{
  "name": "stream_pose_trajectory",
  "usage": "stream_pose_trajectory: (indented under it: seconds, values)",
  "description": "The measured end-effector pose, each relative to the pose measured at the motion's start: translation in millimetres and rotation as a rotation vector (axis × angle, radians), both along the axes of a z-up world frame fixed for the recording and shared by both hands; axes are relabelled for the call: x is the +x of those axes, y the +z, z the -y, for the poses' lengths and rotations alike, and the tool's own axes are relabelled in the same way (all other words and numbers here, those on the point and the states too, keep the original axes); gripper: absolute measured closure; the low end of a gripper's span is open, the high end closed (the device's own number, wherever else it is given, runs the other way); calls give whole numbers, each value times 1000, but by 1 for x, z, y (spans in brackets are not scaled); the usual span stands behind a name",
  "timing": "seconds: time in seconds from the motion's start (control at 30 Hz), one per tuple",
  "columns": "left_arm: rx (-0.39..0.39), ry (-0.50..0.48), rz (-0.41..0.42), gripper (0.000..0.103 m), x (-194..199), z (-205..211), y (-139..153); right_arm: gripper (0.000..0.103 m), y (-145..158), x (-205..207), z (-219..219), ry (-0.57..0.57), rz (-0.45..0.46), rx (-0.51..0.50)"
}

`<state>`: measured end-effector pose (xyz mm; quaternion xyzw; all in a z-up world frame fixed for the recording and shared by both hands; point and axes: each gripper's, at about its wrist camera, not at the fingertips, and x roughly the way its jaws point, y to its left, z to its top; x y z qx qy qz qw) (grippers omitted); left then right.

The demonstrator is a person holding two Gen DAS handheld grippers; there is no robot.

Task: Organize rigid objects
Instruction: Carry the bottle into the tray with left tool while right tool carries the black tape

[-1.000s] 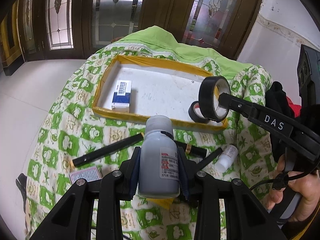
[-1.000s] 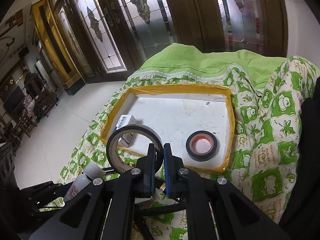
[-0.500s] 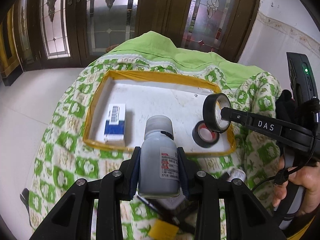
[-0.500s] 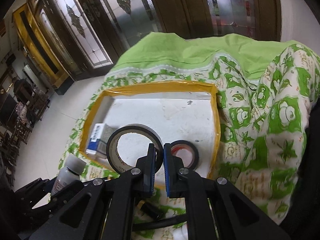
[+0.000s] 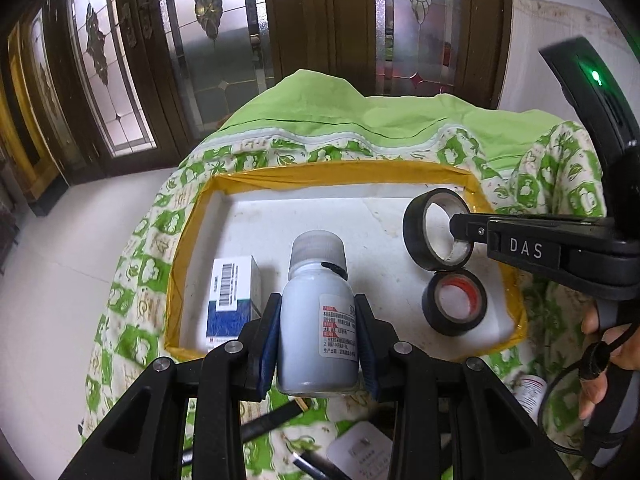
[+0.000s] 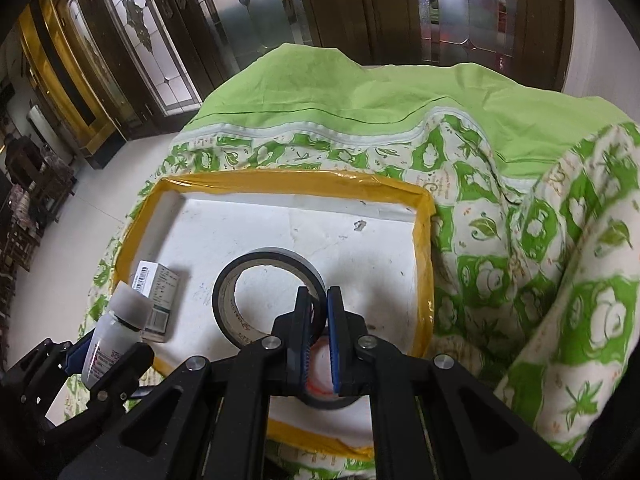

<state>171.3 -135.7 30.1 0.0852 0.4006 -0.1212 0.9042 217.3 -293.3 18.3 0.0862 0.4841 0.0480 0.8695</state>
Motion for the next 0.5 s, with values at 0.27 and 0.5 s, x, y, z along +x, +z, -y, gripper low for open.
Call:
stream_pose_trajectory:
  seconds: [0.27, 0.5]
  values:
    - [21, -6, 9, 67, 15, 5, -9, 96, -7, 18, -3, -5, -8, -31]
    - [31, -7, -19, 67, 33, 11, -27, 96, -23, 37, -3, -10, -50, -65]
